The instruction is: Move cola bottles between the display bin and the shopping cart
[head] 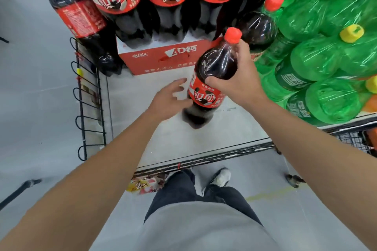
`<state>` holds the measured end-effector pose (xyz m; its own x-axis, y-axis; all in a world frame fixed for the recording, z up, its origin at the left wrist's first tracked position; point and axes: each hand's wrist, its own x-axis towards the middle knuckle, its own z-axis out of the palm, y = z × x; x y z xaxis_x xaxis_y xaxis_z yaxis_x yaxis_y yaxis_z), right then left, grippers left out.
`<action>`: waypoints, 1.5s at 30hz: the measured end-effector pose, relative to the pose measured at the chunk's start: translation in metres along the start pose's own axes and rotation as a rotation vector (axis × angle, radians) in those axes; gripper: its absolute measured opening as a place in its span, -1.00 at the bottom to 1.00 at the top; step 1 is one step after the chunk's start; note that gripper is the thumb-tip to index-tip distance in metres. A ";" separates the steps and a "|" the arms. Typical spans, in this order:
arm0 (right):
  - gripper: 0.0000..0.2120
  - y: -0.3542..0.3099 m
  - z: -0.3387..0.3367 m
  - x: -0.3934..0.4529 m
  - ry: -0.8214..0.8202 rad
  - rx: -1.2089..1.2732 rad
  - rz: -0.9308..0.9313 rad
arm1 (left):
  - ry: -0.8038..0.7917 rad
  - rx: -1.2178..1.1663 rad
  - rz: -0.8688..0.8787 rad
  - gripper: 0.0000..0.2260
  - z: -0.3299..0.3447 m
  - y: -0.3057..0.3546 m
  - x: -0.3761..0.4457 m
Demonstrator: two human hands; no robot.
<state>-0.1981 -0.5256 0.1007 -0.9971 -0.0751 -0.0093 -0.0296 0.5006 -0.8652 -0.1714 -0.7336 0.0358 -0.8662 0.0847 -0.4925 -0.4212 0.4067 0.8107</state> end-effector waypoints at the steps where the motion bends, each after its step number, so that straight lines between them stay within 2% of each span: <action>1: -0.10 -0.001 0.000 0.000 -0.038 -0.002 -0.019 | 0.023 -0.078 0.028 -0.40 -0.005 0.012 -0.002; 4: -0.08 -0.002 0.000 0.000 -0.140 -0.008 -0.091 | 0.008 -0.151 0.191 -0.48 -0.011 0.043 -0.010; 7: 0.01 0.004 -0.003 -0.003 -0.231 -0.003 -0.118 | -0.043 -0.128 0.283 -0.44 -0.007 0.050 -0.017; 11: 0.16 0.007 -0.004 -0.009 -0.236 0.011 0.062 | -0.010 -0.150 0.328 -0.43 -0.002 0.051 -0.018; 13: 0.19 0.007 -0.007 -0.005 -0.234 0.005 0.092 | 0.015 -0.167 0.336 -0.44 0.002 0.052 -0.019; 18: -0.04 0.001 -0.014 0.006 -0.245 -0.104 -0.013 | 0.100 -0.239 0.388 -0.45 0.006 0.050 -0.019; 24: 0.03 0.004 -0.011 0.022 -0.244 -0.231 -0.125 | 0.160 -0.182 0.423 -0.35 0.007 0.053 -0.007; 28: 0.04 0.002 -0.013 0.033 -0.246 -0.244 -0.105 | 0.159 -0.114 0.400 -0.32 0.001 0.060 0.005; 33: 0.03 0.008 -0.007 0.037 -0.165 -0.207 0.082 | 0.114 -0.094 0.366 -0.25 -0.003 0.063 0.022; 39: -0.04 0.004 -0.006 0.055 -0.108 -0.169 0.076 | 0.157 -0.239 0.372 -0.18 0.001 0.062 0.034; 45: -0.04 0.004 -0.009 0.061 -0.060 -0.315 0.027 | 0.184 -0.182 0.355 -0.15 0.003 0.077 0.044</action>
<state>-0.2596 -0.5208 0.1009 -0.9922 -0.1047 -0.0676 -0.0331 0.7446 -0.6667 -0.2411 -0.6963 0.0755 -0.9924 0.0206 -0.1217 -0.1145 0.2133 0.9703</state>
